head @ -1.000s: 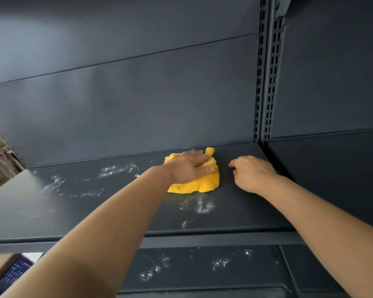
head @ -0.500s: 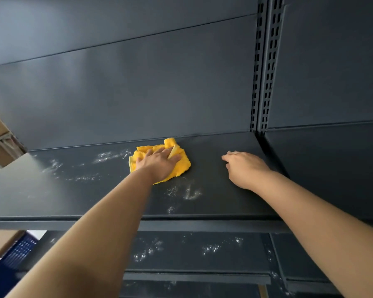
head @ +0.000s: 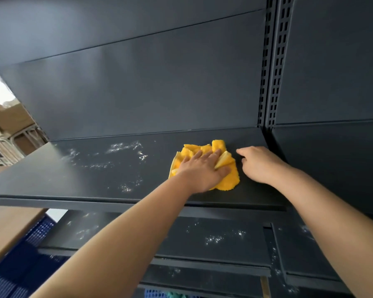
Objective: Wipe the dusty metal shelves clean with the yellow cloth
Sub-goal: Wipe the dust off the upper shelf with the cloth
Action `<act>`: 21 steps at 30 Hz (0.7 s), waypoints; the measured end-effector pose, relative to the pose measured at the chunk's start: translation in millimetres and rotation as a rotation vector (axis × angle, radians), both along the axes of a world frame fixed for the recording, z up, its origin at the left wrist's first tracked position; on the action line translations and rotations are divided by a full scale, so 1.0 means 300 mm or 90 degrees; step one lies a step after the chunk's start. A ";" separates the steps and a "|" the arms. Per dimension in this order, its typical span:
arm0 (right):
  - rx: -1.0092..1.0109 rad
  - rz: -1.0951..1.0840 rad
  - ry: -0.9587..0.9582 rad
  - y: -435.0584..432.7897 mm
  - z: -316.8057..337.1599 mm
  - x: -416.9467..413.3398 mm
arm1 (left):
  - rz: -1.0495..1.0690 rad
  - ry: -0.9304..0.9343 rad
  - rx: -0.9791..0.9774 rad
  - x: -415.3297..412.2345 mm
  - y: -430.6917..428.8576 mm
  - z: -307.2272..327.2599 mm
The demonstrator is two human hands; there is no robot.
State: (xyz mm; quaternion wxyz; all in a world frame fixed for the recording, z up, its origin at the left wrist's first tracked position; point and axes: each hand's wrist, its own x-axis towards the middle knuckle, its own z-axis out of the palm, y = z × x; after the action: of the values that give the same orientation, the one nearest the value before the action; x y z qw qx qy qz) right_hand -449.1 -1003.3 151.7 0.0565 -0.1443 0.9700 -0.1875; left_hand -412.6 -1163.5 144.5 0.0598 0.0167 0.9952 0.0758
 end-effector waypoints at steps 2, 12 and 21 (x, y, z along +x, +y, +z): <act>0.032 0.007 0.024 -0.017 0.016 0.033 | -0.020 0.000 -0.001 0.035 -0.018 0.001; 0.096 0.077 0.111 -0.232 0.017 0.128 | -0.022 0.021 0.000 0.129 -0.279 -0.002; 0.091 0.107 0.133 -0.560 -0.016 0.224 | 0.063 0.037 0.007 0.228 -0.661 0.004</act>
State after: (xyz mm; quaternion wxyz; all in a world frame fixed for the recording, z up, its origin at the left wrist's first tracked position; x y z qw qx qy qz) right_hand -381.8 -1171.3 147.0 -0.0193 -0.2394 0.9659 -0.0962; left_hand -344.1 -1361.9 145.6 0.0273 -0.0300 0.9957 0.0836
